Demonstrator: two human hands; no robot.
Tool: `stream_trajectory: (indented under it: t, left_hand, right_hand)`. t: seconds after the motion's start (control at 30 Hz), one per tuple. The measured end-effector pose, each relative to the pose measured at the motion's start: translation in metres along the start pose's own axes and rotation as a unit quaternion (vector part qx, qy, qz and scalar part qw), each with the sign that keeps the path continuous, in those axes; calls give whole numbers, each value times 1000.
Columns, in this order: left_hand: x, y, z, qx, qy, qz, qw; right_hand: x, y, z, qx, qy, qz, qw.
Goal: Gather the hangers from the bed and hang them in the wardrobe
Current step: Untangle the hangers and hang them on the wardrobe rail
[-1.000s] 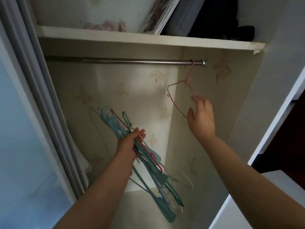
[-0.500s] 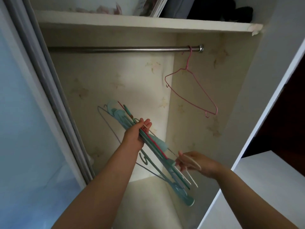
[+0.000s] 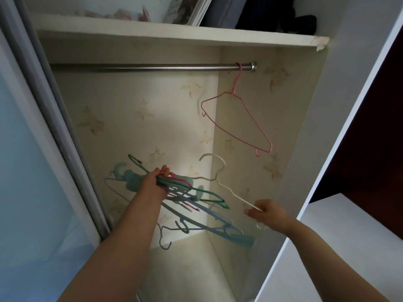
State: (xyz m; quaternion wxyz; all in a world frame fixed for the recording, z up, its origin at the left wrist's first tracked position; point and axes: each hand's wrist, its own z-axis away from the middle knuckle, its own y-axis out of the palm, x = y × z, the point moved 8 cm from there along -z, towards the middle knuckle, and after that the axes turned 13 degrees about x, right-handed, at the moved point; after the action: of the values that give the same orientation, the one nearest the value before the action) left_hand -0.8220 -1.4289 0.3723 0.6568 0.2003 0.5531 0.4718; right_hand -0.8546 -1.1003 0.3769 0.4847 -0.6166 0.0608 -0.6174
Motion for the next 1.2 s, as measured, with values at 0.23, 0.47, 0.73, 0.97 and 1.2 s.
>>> stream_trajectory:
  t: [0.23, 0.47, 0.73, 0.97, 1.2]
  left_hand:
    - [9, 3, -5, 7, -12, 10, 1000]
    - [6, 8, -10, 20, -31, -26, 999]
    - [21, 19, 1, 31, -16, -41, 999]
    - [36, 54, 16, 103, -40, -99, 989]
    - [33, 66, 28, 130, -60, -111, 983]
  right_hand:
    - [-26, -17, 46, 48, -13, -247, 968]
    - [14, -34, 55, 46, -56, -228, 971]
    - [13, -60, 52, -129, -77, -392, 908]
    - [58, -86, -9, -234, -103, -467, 847]
    - [99, -102, -70, -201, -55, -439, 874]
